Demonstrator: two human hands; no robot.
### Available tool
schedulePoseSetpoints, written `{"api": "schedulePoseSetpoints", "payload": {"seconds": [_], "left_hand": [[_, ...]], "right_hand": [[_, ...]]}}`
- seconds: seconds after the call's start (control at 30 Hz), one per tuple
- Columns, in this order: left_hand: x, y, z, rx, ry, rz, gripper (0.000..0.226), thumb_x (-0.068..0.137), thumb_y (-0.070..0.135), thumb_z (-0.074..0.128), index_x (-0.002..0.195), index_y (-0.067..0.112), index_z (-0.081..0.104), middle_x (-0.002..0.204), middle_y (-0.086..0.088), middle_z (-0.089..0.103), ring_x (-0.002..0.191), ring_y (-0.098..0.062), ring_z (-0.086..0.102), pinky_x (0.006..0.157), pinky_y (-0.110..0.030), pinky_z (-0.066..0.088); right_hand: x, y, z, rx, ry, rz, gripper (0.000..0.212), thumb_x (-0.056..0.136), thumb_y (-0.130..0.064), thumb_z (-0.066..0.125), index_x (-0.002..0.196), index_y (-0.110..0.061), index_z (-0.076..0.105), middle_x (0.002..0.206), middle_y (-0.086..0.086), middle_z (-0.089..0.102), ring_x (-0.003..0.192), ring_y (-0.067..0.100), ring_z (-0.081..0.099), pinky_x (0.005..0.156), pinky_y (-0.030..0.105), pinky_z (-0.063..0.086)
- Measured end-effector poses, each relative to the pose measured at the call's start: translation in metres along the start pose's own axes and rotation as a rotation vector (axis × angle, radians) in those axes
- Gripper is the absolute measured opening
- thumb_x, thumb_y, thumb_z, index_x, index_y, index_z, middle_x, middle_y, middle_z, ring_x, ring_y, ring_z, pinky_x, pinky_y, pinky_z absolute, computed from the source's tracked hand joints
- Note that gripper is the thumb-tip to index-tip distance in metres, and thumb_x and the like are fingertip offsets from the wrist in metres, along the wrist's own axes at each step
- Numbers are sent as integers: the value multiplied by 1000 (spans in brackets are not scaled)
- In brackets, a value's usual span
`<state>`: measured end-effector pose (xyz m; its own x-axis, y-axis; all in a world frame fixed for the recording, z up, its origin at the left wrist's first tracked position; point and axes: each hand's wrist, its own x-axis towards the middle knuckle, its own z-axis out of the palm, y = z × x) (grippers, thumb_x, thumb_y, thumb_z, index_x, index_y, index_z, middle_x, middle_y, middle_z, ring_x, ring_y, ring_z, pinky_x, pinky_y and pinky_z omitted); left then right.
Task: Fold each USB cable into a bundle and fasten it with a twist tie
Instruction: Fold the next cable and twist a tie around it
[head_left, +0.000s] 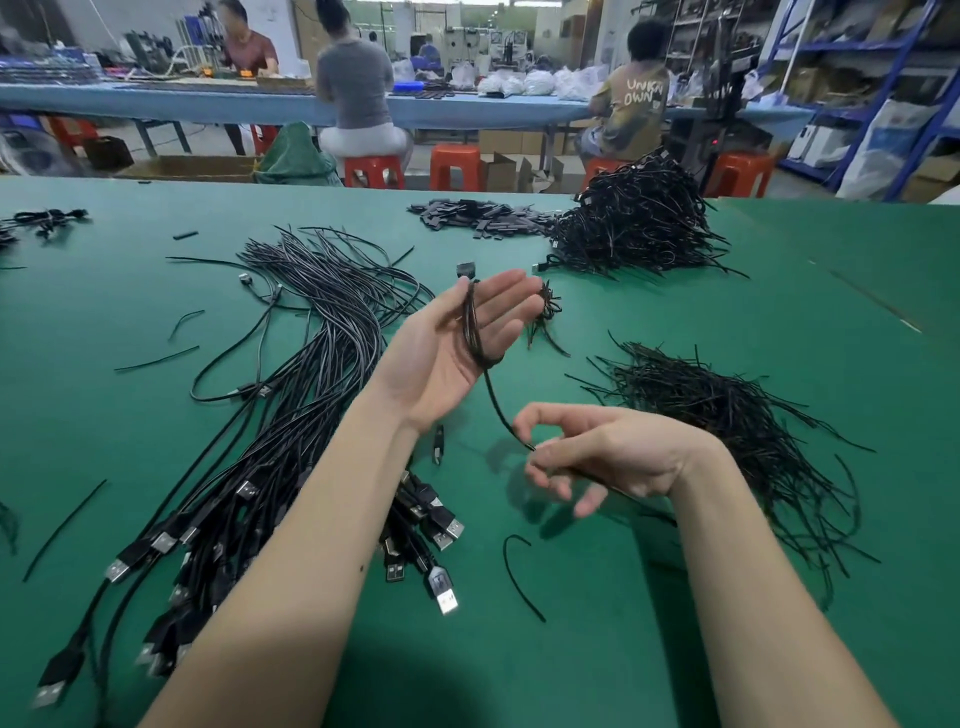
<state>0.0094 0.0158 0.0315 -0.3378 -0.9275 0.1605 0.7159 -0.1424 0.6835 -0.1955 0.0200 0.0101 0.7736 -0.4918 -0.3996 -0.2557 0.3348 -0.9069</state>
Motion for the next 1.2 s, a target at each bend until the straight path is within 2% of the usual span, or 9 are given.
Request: {"api": "schedulePoseSetpoints", "payload": {"seconds": [0.13,0.3,0.4,0.57,0.7,0.87,0.97,1.07,1.2], "left_hand": [[-9,4,-3,294,-125,-174,45,104,30,38,111,7,76,118,-14,72,86,-18,75,61,-16,58],[-4,-12,-9,737,-83,-452,46,109,28,32,116,-4,64,119,-22,69,105,-36,70,82,-36,61],[5,-25,-5,865,122,-347,42,110,25,32,114,-4,62,108,-17,74,99,-32,72,85,-38,60],[14,-25,1,561,423,-17,42,109,25,31,94,4,64,67,-6,59,51,-13,55,47,-23,48],[16,-25,6,317,432,-9,45,110,28,27,96,4,63,78,-6,74,71,-17,73,62,-26,59],[15,-30,11,208,449,-25,39,110,29,28,75,18,43,51,8,30,48,-11,38,49,-22,36],[9,-22,9,104,296,-73,38,108,29,29,72,20,36,56,9,20,48,-9,20,49,-22,26],[4,-20,9,59,105,-161,38,106,32,34,70,21,34,63,8,12,55,-11,12,50,-22,24],[5,-27,10,186,107,-174,37,107,28,34,70,20,34,59,8,18,53,-11,25,55,-23,32]], "right_hand": [[10,-5,-10,154,407,-62,20,102,3,45,99,-16,51,68,2,53,40,0,35,31,10,22],[15,-22,-7,304,699,-289,20,102,3,44,95,-14,52,75,5,59,39,3,36,35,13,24],[20,-32,8,147,785,-381,23,100,4,45,93,-14,56,80,4,63,41,5,42,37,15,31],[22,-36,29,22,577,-387,24,96,9,49,95,-8,67,85,8,71,64,14,67,64,27,60],[18,-30,23,-220,512,-273,25,96,4,53,93,-10,74,103,14,76,93,18,74,90,34,54],[8,-24,7,-405,460,-113,21,95,-13,63,93,-21,82,109,-7,77,119,8,62,104,29,46],[12,-21,0,-226,652,-173,13,96,-18,66,99,-17,78,112,3,76,115,15,66,94,27,52],[15,-22,-2,13,699,-301,18,96,-28,68,108,-16,74,98,-2,76,83,11,68,69,21,51],[15,-20,-2,-155,848,-384,6,90,-27,76,90,-20,77,68,-9,64,57,5,53,51,16,42]]}}
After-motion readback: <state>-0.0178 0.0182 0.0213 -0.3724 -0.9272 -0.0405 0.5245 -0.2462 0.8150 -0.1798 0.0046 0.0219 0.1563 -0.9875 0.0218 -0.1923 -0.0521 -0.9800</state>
